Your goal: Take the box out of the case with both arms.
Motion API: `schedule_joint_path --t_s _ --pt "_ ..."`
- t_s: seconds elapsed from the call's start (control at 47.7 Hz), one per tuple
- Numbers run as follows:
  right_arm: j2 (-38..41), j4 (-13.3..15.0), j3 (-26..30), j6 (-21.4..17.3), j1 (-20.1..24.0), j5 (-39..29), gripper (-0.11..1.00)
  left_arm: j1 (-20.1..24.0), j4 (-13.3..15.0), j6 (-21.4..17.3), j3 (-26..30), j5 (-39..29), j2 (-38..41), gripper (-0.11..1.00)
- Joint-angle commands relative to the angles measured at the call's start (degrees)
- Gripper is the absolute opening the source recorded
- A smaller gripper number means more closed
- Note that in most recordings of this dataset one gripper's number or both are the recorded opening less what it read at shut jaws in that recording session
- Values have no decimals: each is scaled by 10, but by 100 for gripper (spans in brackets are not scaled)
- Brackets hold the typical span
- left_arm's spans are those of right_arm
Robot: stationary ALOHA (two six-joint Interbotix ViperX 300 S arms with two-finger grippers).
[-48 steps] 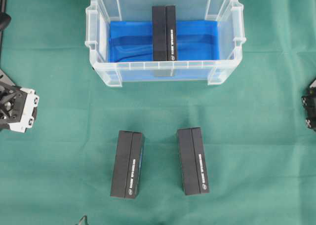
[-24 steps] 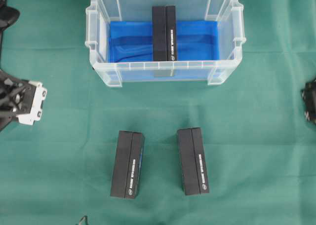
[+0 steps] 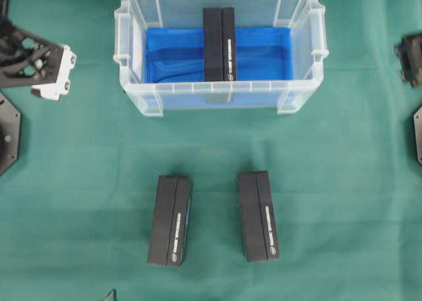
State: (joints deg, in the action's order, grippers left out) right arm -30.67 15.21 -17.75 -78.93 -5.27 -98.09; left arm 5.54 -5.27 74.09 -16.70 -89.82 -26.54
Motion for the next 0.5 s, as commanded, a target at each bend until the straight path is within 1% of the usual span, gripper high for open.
schedule_joint_path --t_s 0.0,0.084,0.147,0.231,0.482 --pt "-2 0 5 26 -38 17 90 28 -3 -22 13 11 3 91" --pt "2 0 5 47 -66 25 90 50 -3 -43 13 21 8 91" --pt "4 -1 5 55 -76 28 90 58 -3 -54 13 24 12 91" --pt "5 -1 4 59 -76 28 90 61 -2 -60 14 24 17 91" --pt "6 -4 3 58 -76 28 90 61 -1 -59 15 25 21 91"
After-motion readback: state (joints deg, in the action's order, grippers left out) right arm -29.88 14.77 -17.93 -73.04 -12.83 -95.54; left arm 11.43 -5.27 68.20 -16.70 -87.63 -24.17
